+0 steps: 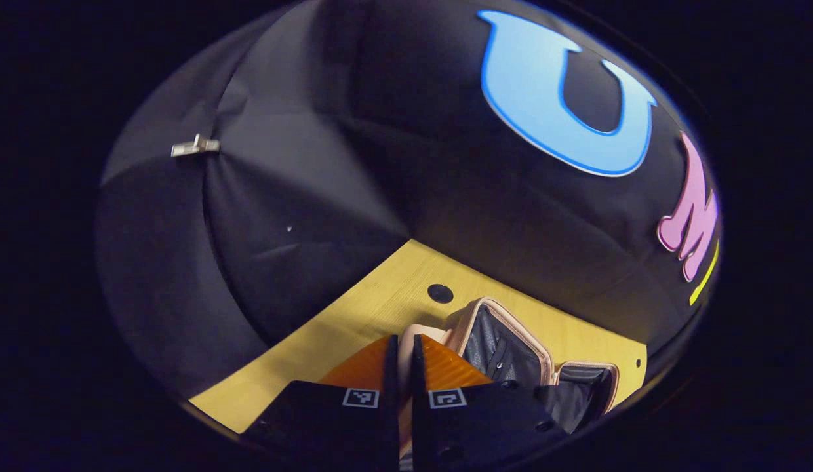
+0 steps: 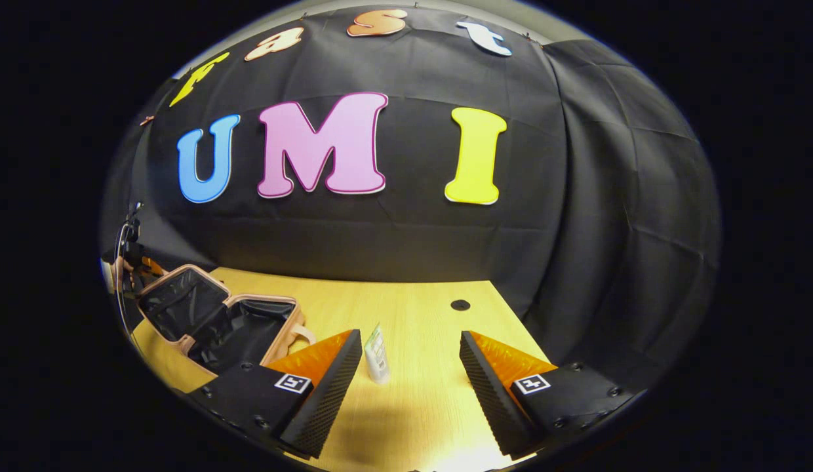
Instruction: First open the suitcase, pack the skin care products into it, and then close the suitcase.
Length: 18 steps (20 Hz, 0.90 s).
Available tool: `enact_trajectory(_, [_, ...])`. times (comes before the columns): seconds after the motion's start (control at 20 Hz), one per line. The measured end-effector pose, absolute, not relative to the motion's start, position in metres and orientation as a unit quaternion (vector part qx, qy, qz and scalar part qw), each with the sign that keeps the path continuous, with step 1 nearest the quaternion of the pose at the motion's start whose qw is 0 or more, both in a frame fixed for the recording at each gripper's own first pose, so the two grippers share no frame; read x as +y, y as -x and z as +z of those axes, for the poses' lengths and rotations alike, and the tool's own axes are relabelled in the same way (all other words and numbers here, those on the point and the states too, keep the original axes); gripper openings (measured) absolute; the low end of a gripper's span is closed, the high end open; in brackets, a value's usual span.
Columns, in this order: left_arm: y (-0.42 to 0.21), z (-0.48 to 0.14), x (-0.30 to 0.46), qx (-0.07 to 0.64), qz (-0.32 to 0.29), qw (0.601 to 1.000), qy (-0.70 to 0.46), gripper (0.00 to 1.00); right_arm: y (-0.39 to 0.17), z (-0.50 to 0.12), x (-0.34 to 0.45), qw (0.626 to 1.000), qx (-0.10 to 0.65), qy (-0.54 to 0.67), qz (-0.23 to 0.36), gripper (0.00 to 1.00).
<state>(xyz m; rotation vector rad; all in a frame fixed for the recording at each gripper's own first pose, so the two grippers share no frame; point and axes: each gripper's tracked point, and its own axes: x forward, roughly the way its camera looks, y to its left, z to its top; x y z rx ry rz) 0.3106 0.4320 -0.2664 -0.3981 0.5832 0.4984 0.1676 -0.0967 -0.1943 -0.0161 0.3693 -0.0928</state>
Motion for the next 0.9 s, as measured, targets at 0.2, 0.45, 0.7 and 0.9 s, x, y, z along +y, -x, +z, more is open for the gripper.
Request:
enact_trajectory(0.2, [-0.299, -0.317, 0.450, 0.334, 0.253, 0.891, 0.175, 0.13, -0.166, -0.213, -0.097, 0.979, 0.197, -0.011, -0.060, 0.96])
enact_trajectory(0.45, [-0.294, -0.275, 0.453, 0.305, 0.284, 0.908, 0.047, 0.97, -0.168, -0.205, -0.113, 0.980, 0.181, -0.002, -0.079, 0.96])
enact_trajectory(0.7, [-0.298, -0.149, 0.344, 0.177, 0.252, 0.951, -0.031, 0.96, -0.166, -0.203, -0.136, 0.977, 0.189, -0.021, -0.092, 0.96])
enact_trajectory(0.9, [-0.280, -0.084, 0.200, 0.121, 0.174, 0.977, 0.010, 0.96, -0.164, -0.192, -0.159, 0.978, 0.185, -0.012, -0.093, 0.96])
